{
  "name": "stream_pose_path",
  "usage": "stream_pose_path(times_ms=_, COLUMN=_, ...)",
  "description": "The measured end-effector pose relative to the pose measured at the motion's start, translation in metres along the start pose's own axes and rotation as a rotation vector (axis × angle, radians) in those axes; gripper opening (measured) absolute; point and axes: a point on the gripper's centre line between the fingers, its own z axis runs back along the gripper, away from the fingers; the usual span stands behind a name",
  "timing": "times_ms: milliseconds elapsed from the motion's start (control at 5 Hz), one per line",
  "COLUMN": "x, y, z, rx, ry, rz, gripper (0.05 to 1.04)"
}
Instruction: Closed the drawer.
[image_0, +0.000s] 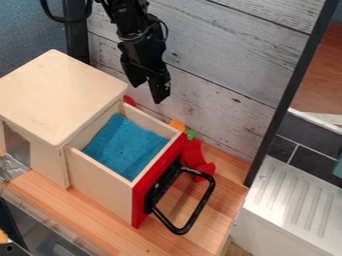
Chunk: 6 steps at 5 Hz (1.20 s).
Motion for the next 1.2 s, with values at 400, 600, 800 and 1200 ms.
stream_pose_path(times_ms=400, x=0.003, y=-0.018, z=-0.012, rx=-0.060, ry=-0.010, rz=-0.151, gripper=1.000)
stream_pose_path(times_ms=600, x=0.008, y=-0.034, z=-0.013, rx=-0.103, ry=-0.058, rz=-0.220, gripper=1.000)
stream_pose_path(times_ms=800, x=0.021, y=-0.060, z=0.002, rx=-0.126, ry=-0.127, rz=-0.305, gripper=1.000)
stream_pose_path(times_ms=1200, x=0.037, y=-0.121, z=0.007, rx=-0.183, ry=-0.204, rz=-0.460, gripper=1.000)
